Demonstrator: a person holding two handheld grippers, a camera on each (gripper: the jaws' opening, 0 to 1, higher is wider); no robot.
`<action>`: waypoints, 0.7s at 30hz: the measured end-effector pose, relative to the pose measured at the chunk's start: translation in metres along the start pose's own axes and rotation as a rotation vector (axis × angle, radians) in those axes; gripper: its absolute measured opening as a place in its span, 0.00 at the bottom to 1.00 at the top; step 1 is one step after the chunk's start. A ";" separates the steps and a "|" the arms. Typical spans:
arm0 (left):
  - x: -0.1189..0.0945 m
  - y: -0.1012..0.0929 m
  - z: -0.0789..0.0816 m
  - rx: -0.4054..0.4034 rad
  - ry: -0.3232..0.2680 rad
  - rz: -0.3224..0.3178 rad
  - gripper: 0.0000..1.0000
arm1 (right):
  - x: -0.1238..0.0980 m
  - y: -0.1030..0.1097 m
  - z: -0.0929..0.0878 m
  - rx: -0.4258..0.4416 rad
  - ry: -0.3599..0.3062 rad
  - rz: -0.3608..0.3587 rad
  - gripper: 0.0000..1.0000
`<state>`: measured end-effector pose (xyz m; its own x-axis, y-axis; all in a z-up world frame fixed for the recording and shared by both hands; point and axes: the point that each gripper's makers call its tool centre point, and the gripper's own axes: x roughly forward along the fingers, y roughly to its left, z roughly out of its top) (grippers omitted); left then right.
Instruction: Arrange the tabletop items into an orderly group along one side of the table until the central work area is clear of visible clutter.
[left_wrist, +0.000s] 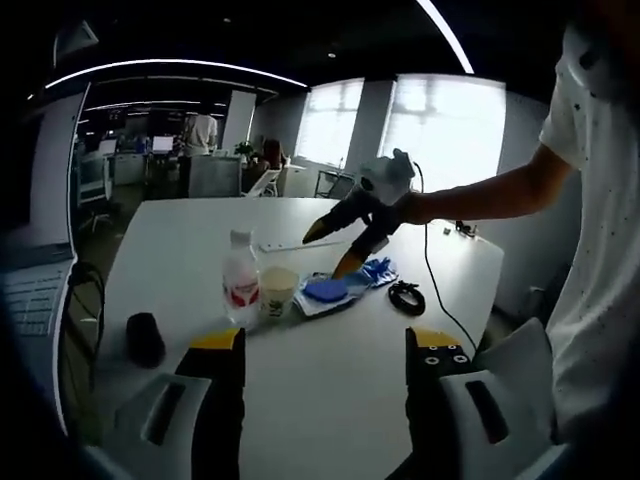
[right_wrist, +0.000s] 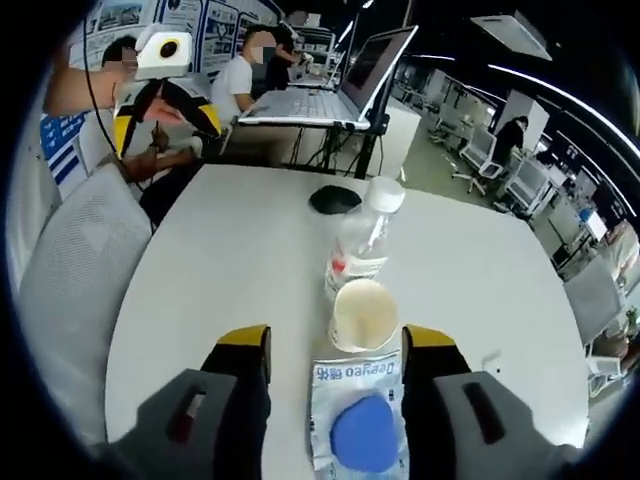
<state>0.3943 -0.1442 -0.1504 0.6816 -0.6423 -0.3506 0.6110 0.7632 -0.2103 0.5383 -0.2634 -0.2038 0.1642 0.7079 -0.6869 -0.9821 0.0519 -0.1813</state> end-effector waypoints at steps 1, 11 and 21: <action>0.000 -0.001 0.001 0.005 0.000 -0.003 0.66 | -0.002 0.000 0.000 0.003 -0.002 -0.004 0.52; 0.007 -0.008 0.015 0.057 0.012 -0.031 0.67 | -0.045 0.006 -0.012 0.087 -0.047 -0.086 0.57; 0.018 -0.025 0.020 0.097 0.031 -0.073 0.71 | -0.093 0.024 -0.033 0.205 -0.083 -0.180 0.61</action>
<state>0.3996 -0.1761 -0.1327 0.6218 -0.6924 -0.3661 0.6957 0.7029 -0.1477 0.5023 -0.3513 -0.1677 0.3381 0.7291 -0.5951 -0.9373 0.3176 -0.1433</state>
